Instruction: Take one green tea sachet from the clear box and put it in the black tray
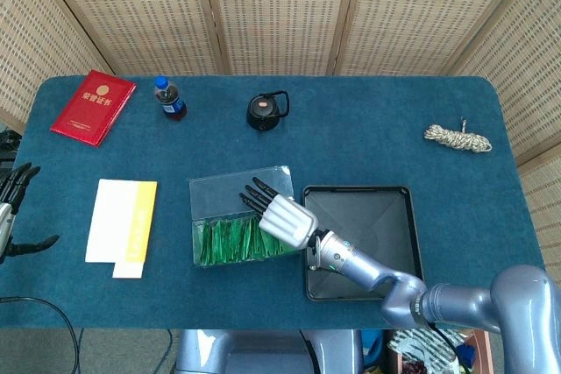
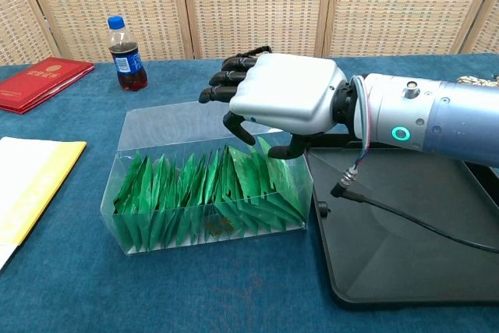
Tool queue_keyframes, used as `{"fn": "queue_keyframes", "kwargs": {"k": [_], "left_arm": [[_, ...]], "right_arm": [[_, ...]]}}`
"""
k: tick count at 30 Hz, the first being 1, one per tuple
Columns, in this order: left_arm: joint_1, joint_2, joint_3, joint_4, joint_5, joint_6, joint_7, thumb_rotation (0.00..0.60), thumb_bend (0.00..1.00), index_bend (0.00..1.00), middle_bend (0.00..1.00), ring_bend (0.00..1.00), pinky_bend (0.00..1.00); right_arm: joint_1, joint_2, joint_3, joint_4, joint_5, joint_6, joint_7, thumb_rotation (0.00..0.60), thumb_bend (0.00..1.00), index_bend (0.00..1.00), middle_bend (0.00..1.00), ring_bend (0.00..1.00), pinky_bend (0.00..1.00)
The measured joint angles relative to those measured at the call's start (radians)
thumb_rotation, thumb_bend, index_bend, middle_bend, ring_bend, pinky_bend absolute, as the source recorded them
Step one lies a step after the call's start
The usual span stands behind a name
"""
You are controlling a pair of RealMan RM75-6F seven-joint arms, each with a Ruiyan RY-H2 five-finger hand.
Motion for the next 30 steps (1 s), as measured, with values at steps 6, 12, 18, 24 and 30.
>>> {"fn": "queue_keyframes", "kwargs": {"k": [6,12,18,24,30], "left_arm": [[0.001,0.001,0.0,0.0,0.0,0.002,-0.001,0.6,0.1,0.0,0.0,0.0,0.0],[0.001,0.002,0.0,0.002,0.002,0.003,-0.008,0.6,0.1,0.0,0.0,0.0,0.0],[0.001,0.004,0.0,0.001,0.004,0.004,-0.011,0.6,0.1,0.0,0.0,0.0,0.0],[0.001,0.004,0.0,0.002,0.004,0.004,-0.015,0.6,0.1,0.0,0.0,0.0,0.0],[0.001,0.005,0.0,0.003,0.004,0.003,-0.02,0.6,0.1,0.0,0.0,0.0,0.0]], "right_arm": [[0.008,0.008,0.0,-0.009,0.0,-0.028,-0.04,0.6,0.48,0.54,0.15,0.06,0.0],[0.02,0.015,-0.001,-0.021,-0.005,-0.056,-0.089,0.6,0.48,0.54,0.15,0.06,0.0],[0.023,0.013,0.002,-0.024,-0.001,-0.069,-0.111,0.6,0.48,0.54,0.15,0.06,0.0],[0.026,0.011,0.004,-0.02,0.003,-0.081,-0.133,0.6,0.51,0.57,0.15,0.06,0.0],[0.027,0.006,0.003,-0.014,0.004,-0.087,-0.142,0.6,0.54,0.62,0.15,0.06,0.0]]}}
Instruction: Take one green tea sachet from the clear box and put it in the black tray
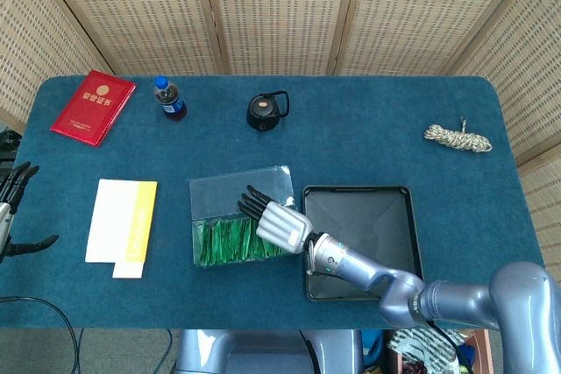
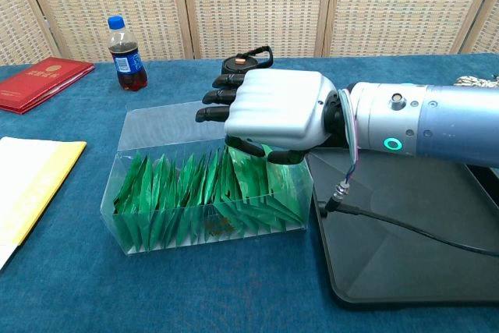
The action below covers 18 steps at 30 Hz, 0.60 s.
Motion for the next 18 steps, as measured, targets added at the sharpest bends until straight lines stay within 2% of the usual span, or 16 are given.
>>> {"fn": "queue_keyframes", "kwargs": {"k": [18], "left_arm": [[-0.002,0.001,0.0,0.002,-0.001,-0.003,-0.003,0.6,0.1,0.0,0.0,0.0,0.0]], "right_arm": [[-0.003,-0.013,-0.004,0.022,-0.037,0.017,0.024,0.6,0.55,0.67,0.18,0.08,0.0]]}}
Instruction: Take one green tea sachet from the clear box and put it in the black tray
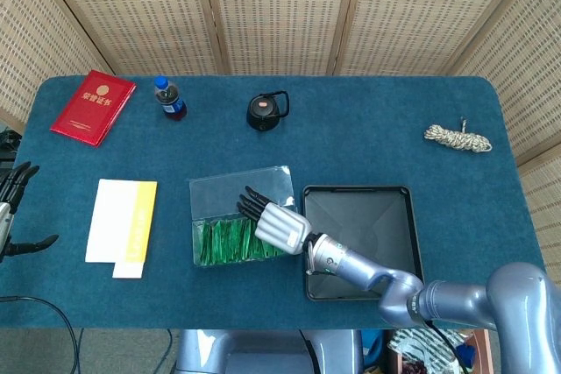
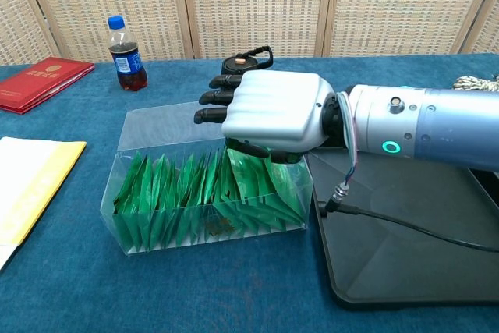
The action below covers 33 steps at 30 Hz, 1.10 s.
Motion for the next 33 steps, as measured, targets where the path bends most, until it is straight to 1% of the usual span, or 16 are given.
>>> {"fn": "queue_keyframes", "kwargs": {"k": [18,25,33], "left_arm": [[-0.001,0.001,0.001,-0.001,0.001,-0.001,0.0,0.6,0.1,0.0,0.0,0.0,0.0],[0.001,0.003,0.002,-0.004,0.006,0.002,-0.004,0.6,0.1,0.0,0.0,0.0,0.0],[0.003,0.006,0.004,-0.004,0.012,0.007,-0.014,0.6,0.1,0.0,0.0,0.0,0.0]], "right_arm": [[-0.013,0.008,-0.004,0.008,-0.047,0.027,0.029,0.6,0.55,0.69,0.18,0.08,0.0],[-0.022,0.028,-0.005,-0.021,-0.06,0.04,0.025,0.6,0.55,0.69,0.19,0.08,0.0],[-0.033,0.066,-0.001,-0.072,-0.068,0.052,-0.006,0.6,0.55,0.69,0.19,0.08,0.0]]}}
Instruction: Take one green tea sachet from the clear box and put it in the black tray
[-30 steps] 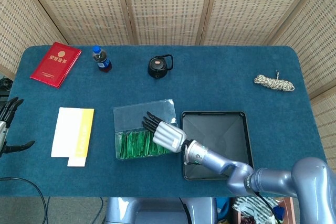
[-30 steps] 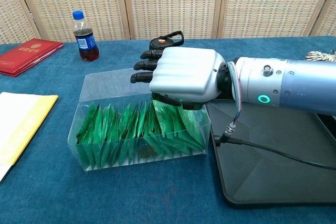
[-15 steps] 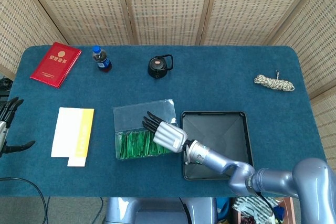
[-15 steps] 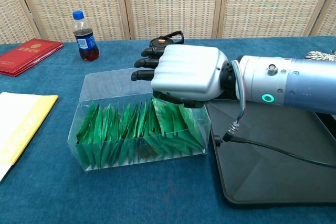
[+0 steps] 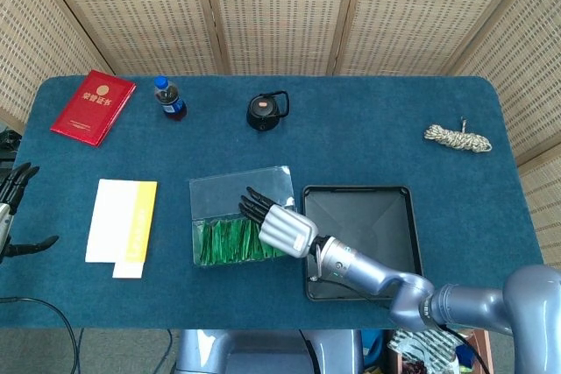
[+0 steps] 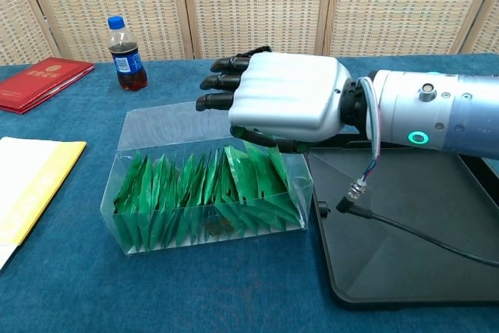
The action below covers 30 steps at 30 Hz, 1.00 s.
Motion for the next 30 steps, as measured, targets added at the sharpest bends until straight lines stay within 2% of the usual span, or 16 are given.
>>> {"fn": "queue_keyframes", "kwargs": {"k": [15,30], "left_arm": [[0.003,0.002,0.006,-0.005,0.017,0.01,-0.001,0.6,0.1,0.0,0.0,0.0,0.0],[0.006,0.004,0.008,-0.007,0.024,0.018,-0.005,0.6,0.1,0.0,0.0,0.0,0.0]], "right_arm": [[-0.037,0.125,0.02,-0.136,0.002,0.036,-0.07,0.6,0.55,0.69,0.19,0.08,0.0],[-0.084,0.29,0.04,-0.277,-0.014,0.084,-0.111,0.6,0.55,0.69,0.2,0.08,0.01]]}}
